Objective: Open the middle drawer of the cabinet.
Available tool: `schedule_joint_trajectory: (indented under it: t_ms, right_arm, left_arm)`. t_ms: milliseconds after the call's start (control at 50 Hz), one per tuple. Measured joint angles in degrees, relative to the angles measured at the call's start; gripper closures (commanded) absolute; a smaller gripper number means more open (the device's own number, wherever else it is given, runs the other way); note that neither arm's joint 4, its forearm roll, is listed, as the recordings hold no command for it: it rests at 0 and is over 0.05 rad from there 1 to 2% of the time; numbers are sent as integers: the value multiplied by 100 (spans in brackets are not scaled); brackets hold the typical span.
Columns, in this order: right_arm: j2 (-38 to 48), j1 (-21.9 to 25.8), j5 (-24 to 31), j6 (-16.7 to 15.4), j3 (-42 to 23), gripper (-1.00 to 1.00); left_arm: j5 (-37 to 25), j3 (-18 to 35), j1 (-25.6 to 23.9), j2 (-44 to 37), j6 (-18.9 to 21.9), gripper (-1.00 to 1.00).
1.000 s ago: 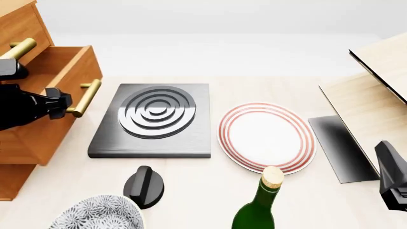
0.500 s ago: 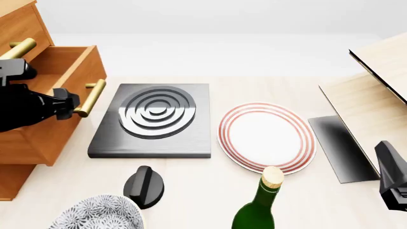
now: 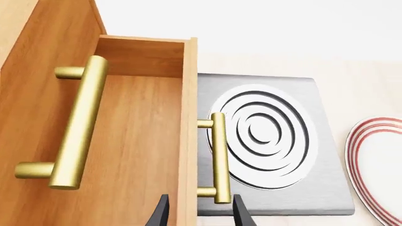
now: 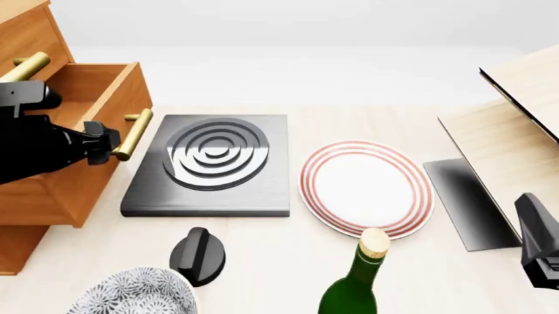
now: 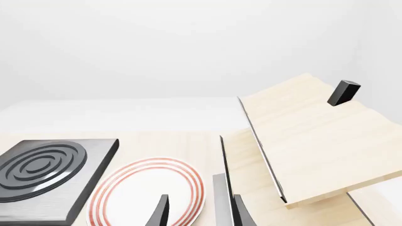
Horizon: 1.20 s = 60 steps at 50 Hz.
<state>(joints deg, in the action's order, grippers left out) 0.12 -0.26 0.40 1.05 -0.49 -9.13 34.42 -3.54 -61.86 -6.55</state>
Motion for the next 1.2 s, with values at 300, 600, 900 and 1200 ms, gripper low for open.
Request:
schedule_joint_trajectory:
  t_ms: [300,600,900,1200]
  right_arm:
    - [0,0,0,0,0,-100]
    - [0,0,0,0,0,-100]
    - [0,0,0,0,0,-100]
    - [0,0,0,0,0,-100]
  left_arm:
    - [-33,28,-203,-24,-56,-100]
    - [-66,58,-376,-52,-75,-100]
    - [-129,102,-528,-87,-81,-100]
    - [-181,144,-695,-123,-104,-100]
